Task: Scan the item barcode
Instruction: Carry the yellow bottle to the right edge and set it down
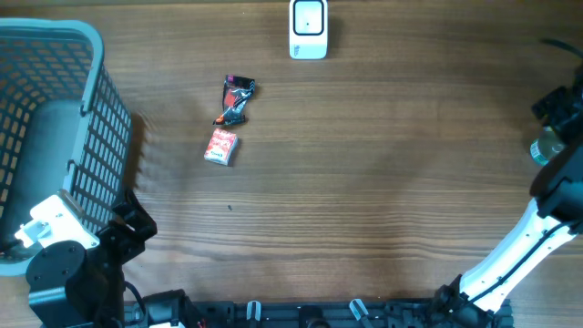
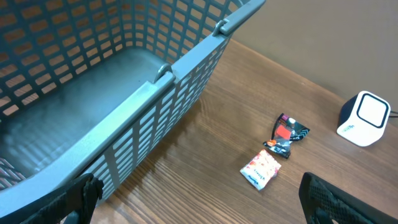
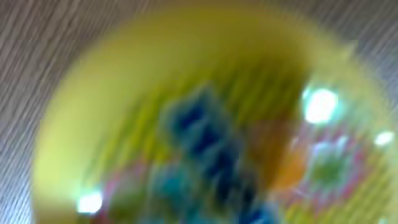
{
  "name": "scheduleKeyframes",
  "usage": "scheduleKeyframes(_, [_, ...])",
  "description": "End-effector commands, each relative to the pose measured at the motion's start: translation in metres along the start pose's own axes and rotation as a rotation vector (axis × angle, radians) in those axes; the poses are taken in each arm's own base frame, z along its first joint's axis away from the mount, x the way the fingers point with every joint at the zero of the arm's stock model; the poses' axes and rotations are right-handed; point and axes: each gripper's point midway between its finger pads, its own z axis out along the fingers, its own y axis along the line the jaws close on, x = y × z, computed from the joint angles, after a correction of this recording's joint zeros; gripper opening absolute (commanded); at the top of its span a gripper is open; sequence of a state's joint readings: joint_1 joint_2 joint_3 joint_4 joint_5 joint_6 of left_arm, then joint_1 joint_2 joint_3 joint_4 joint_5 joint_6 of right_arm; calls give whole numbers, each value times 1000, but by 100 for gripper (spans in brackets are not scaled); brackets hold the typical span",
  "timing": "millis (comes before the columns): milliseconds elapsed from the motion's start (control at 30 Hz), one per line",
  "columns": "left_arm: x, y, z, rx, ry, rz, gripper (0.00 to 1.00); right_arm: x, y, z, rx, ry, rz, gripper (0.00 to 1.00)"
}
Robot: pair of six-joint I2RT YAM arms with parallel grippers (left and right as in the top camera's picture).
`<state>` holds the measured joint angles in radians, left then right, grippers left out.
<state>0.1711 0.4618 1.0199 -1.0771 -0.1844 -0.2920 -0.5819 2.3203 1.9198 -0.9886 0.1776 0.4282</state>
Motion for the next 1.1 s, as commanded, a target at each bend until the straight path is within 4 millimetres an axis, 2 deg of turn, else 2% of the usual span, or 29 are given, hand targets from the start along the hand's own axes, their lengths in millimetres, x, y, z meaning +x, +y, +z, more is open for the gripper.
scheduleKeyframes(0, [2,-3,1,15,9,-5,100,11,11,17,-30,49,2,100])
scheduleKeyframes(100, [1,-3,1,15,8,-5,100,3,20,-4,-71,23,-26,100])
scheduleKeyframes(233, [1,-3,1,15,8,-5,100,-7,35,-67,-148,-73,-38,100])
scheduleKeyframes(333, [-1,-4,1,20,-3,-8,100,0,70,-153,-273,-206,-105,100])
scheduleKeyframes(367, [-1,-6,1,31,1,-8,100,11,89,-189,-324,-260,-153,100])
scheduleKeyframes(400, [1,-10,1,52,9,-8,100,23,104,-211,-359,-290,-191,100])
scheduleKeyframes(467, [3,-15,0,85,22,-7,100,58,140,-251,-440,-329,-293,100])
scheduleKeyframes(533, [4,-15,0,87,28,-6,100,119,193,-277,-520,-325,-443,100])
scheduleKeyframes(567, [5,-15,0,86,31,-5,100,147,213,-278,-538,-300,-496,100])
scheduleKeyframes(600, [6,-15,0,84,34,-4,100,184,234,-279,-556,-261,-543,100])
scheduleKeyframes(700, [6,-15,0,84,35,-5,100,274,278,-271,-581,-187,-688,100])
scheduleKeyframes(733, [6,-15,0,84,35,-5,100,311,293,-263,-585,-151,-754,100])
scheduleKeyframes(867, [10,-14,0,79,50,-4,100,405,309,-234,-566,-16,-888,100])
scheduleKeyframes(900, [11,-13,0,78,53,-7,100,422,313,-231,-570,-9,-915,100])
scheduleKeyframes(1067, [13,-13,0,77,64,-24,100,502,335,-239,-703,58,-1013,100])
